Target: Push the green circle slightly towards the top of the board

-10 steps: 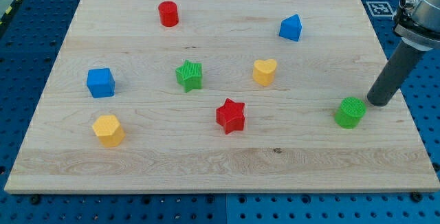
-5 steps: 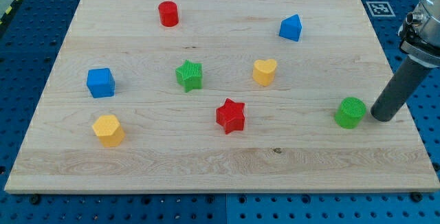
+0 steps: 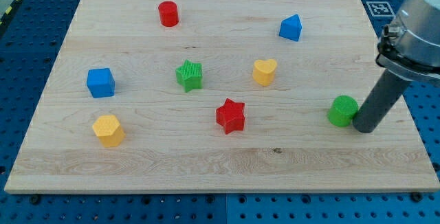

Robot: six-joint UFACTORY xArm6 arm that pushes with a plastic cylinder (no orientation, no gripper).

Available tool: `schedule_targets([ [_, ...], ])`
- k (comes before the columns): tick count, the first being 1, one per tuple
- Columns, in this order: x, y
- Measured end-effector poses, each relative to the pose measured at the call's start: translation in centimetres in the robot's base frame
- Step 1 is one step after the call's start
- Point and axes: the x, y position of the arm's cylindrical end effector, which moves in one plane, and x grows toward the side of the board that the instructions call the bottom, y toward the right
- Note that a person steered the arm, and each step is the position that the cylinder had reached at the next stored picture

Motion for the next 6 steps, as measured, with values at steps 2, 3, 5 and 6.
schedule_targets([
  [2, -0.6, -3.1],
  [3, -0.6, -5.5],
  [5, -2.1, -5.8],
  [6, -2.2, -5.9],
])
